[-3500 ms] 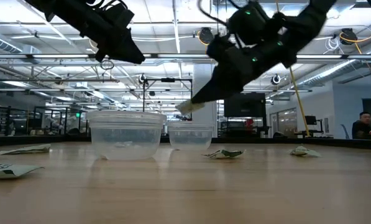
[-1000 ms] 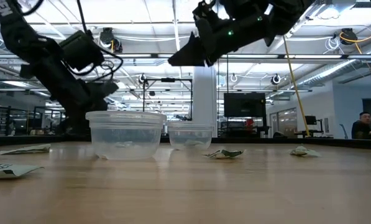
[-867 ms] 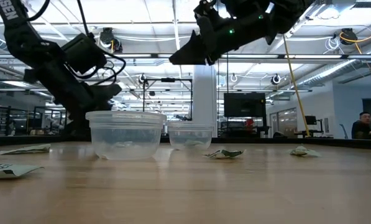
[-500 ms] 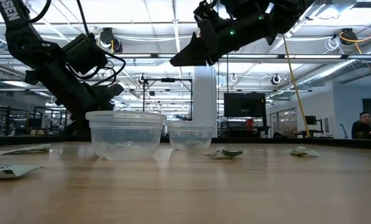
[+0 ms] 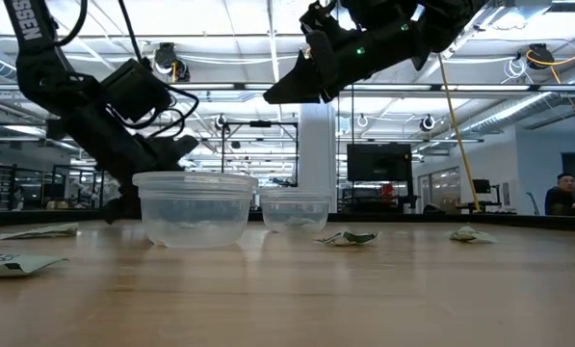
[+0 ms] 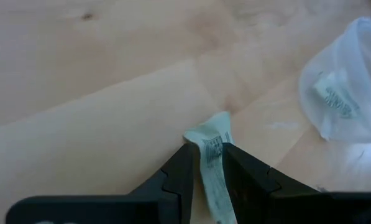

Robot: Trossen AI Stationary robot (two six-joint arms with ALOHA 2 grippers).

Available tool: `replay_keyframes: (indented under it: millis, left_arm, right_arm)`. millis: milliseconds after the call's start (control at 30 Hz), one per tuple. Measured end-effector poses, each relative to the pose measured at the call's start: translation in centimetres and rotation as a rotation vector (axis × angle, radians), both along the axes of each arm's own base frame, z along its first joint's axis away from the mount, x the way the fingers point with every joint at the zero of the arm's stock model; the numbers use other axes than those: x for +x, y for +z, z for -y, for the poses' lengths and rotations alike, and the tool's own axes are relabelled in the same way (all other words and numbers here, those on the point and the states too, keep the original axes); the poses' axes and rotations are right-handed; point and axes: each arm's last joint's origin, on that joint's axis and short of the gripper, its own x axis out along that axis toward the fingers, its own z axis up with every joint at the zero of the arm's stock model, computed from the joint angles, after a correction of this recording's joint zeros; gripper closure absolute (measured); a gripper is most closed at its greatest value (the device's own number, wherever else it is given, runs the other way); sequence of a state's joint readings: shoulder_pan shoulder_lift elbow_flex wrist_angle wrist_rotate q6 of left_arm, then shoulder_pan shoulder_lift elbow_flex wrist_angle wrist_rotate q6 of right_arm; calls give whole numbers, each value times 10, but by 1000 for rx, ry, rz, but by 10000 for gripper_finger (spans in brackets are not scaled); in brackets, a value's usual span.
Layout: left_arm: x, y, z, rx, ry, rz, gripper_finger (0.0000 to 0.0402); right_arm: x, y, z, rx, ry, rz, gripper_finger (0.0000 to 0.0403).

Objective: Pick and place Stevia / Truvia into bins
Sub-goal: Put the stevia packet into the bottom transparent container

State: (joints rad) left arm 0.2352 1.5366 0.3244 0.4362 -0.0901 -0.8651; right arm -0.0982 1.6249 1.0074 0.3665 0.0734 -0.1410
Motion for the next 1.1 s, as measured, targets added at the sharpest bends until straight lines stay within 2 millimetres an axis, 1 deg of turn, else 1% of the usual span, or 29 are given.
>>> replay_keyframes:
  millis: [100,367,467,567,600,733,800,867,967,1100]
  left_arm:
    - [2,-3,0,0,-9,4,309]
    - [2,-4,0,12,-48,4,312]
    - [3,-4,0,30,-69,-4,338]
    - [2,-4,0,41,-80,-9,385]
    - [3,-4,0,47,-86,-10,393]
    - [4,-2,0,51,-109,10,394]
    - [5,3,1,34,-155,51,397]
    - [6,12,5,15,-232,117,397]
    - [9,39,6,54,-281,278,398]
    - [4,70,19,101,-349,415,399]
  right_arm:
    - [0,0,0,-1,0,1,293]
    - [0,0,0,-1,1,-6,293]
    - [0,-1,0,-1,1,-7,293]
    - [-1,-2,0,9,-3,-17,293]
    - [-1,-2,0,17,-5,-20,293]
    - [-1,-4,0,27,-9,-36,293]
    - [-2,-5,0,28,-9,-47,293]
    - [-2,-5,0,28,-9,-53,293]
    - [-2,-7,0,28,-9,-70,293]
    - [-3,-9,0,29,-10,-94,293]
